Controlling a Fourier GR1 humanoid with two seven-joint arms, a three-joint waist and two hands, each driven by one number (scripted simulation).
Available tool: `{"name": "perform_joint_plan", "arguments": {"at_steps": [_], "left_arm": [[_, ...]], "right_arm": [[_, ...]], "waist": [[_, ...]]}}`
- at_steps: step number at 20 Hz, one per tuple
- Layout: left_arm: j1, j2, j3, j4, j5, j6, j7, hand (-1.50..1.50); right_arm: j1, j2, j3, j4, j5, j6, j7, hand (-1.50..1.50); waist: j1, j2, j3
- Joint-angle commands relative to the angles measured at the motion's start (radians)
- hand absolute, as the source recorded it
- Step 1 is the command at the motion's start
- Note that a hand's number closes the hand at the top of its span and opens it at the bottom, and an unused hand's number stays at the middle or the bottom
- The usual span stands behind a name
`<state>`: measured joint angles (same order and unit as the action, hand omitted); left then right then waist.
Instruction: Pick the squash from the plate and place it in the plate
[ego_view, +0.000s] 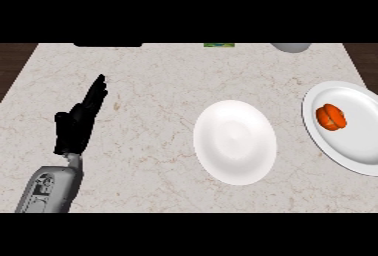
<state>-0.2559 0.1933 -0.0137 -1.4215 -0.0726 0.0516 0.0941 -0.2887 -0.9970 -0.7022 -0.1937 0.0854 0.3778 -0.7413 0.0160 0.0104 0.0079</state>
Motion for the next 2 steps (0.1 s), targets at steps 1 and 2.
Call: {"name": "perform_joint_plan", "arguments": {"at_steps": [1,2], "left_arm": [[0.003,0.01,0.022,-0.006,0.011,-0.004,-0.001,0.0],[-0.011,0.007,0.007,-0.038,0.011,-0.01,0.046,0.0]], "right_arm": [[0.043,-0.019,-0.004,0.02,-0.001,0.057,-0.072,-1.5],[0.039,-0.044,0.002,0.019,0.006,0.06,-0.05,-1.5]], "waist": [[0.001,-0.001,0.0],[0.003,-0.003,0.001]]}}
